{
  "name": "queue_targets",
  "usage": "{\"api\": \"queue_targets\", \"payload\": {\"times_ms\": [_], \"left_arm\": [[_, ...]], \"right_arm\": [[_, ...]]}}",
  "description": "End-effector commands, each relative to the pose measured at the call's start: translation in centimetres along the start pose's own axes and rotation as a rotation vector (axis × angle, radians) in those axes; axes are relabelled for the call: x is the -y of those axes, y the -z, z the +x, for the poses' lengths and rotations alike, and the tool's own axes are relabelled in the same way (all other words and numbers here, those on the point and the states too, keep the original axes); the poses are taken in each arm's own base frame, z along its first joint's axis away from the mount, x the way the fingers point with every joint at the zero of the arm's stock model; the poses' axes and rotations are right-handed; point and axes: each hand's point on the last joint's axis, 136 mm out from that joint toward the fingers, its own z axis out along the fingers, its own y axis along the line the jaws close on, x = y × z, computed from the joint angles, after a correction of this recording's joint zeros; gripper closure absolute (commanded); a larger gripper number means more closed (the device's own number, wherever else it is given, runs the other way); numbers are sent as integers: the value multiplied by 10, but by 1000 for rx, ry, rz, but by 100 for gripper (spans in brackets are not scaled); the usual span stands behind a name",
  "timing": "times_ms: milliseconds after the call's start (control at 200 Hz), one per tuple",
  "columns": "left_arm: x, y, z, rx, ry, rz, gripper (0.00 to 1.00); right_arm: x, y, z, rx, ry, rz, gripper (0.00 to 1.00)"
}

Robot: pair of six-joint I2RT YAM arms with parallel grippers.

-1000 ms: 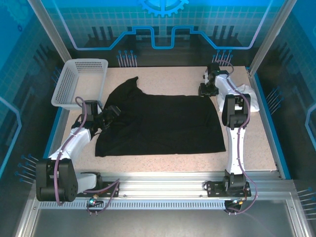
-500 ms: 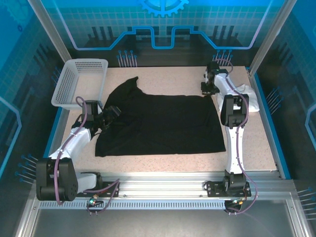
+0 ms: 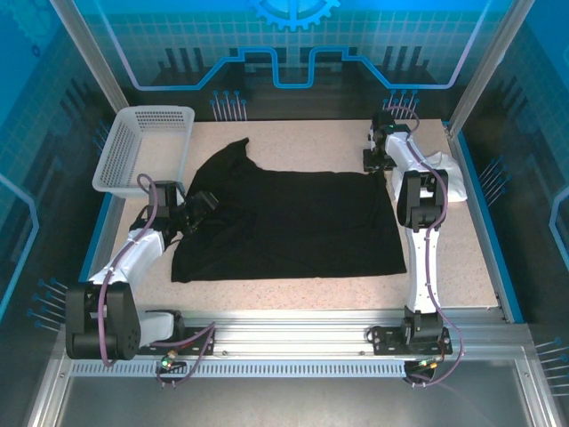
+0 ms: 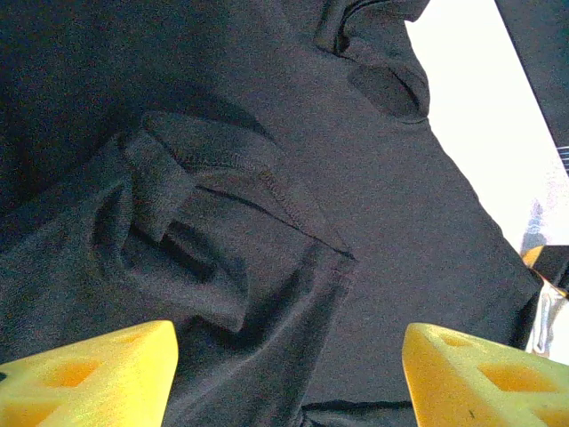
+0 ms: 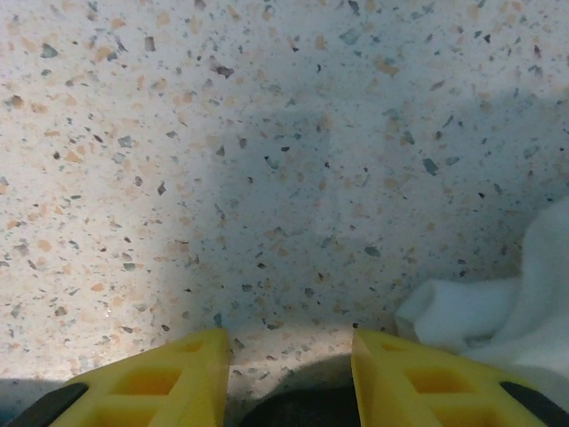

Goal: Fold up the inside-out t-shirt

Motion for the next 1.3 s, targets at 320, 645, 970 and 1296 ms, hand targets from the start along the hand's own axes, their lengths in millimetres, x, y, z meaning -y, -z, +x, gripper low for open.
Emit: {"api": "queue_targets", "payload": {"times_ms": [320, 645, 970, 1296], "left_arm": [[-1, -3, 1, -10, -25, -4, 31], [-3, -7, 3, -21, -20, -2, 31], [11, -9, -11, 8, -7, 27, 32], [81, -67, -74, 90, -277, -50, 32]], "right_arm": [[28, 27, 31, -87, -33, 38, 58], [15, 13, 39, -115, -32, -35, 75], [-6, 40, 2, 37, 13, -80, 94], [-27, 86, -7, 207, 3, -216, 100]]}}
